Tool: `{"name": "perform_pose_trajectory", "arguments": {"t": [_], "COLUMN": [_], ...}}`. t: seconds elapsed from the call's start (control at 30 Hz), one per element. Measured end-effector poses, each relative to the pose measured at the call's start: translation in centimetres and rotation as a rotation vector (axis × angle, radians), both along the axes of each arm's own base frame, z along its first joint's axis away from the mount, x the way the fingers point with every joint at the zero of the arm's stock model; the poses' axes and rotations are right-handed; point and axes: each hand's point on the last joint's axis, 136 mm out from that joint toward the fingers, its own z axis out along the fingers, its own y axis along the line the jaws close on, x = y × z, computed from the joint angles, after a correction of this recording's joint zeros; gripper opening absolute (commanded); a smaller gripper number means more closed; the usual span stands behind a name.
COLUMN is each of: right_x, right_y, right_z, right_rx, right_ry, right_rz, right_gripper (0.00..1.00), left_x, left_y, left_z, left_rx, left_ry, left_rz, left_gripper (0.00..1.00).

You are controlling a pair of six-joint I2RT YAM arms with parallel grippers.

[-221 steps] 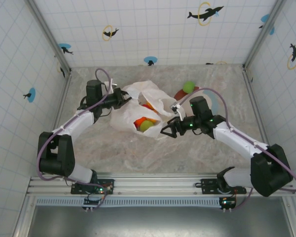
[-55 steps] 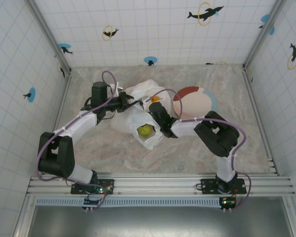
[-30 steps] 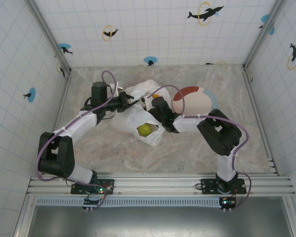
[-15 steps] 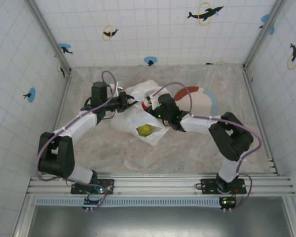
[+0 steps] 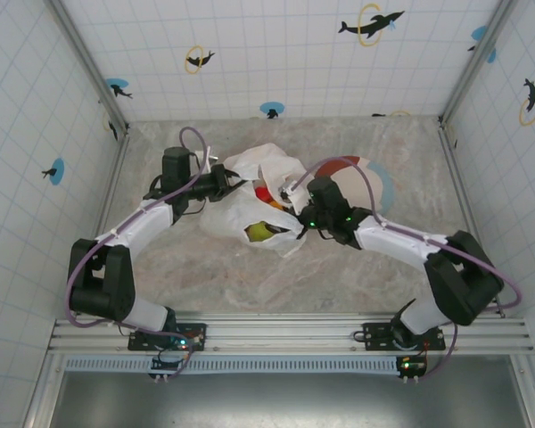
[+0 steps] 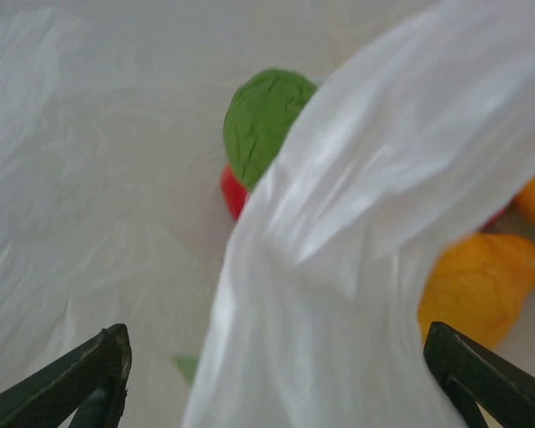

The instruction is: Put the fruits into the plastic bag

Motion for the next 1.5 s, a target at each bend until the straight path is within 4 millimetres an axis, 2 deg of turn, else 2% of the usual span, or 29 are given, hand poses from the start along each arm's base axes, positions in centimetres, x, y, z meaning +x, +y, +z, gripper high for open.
{"name": "perform_pose_trajectory", "arguments": {"t": [0.17, 0.27, 0.63, 1.0, 1.13, 1.37, 1.5], "right_x": [-1.8, -2.8, -5.4, -7.5, -8.4, -11.4, -12.8], "right_y": [-2.7, -3.6, -4.7, -7.2, -7.0, -4.5, -3.7], "right_z": [0.6, 1.3, 2.3, 2.6, 2.5, -0.7, -1.5], "right_rx": [-0.026, -0.026, -0.011, -0.051, -0.018, -0.058, -0.078], "right_ry": [-0.019, -0.036, -0.039, -0.023, 0.008, 0.119, 0.147], "right_rz": [0.024, 0.045, 0.146, 0.16, 0.182, 0.299, 0.343], "right_gripper": [0.8, 0.78, 0.77, 0.86, 0.86, 0.86, 0.86], "left_x": [0.0, 0.2, 0.2, 0.3, 0.3, 0.4, 0.4], "left_y": [0.1, 0.2, 0.3, 0.4, 0.5, 0.5, 0.5], "left_z": [0.0, 0.0, 0.0, -0.1, -0.1, -0.1, -0.1], "left_rx": [-0.001, 0.0, 0.001, 0.001, 0.001, 0.002, 0.002], "left_ry": [0.002, 0.002, 0.002, 0.003, 0.003, 0.003, 0.003], "left_rz": [0.003, 0.008, 0.011, 0.015, 0.017, 0.018, 0.018], "left_gripper": [0.0, 0.0, 0.0, 0.0, 0.0, 0.0, 0.0]}}
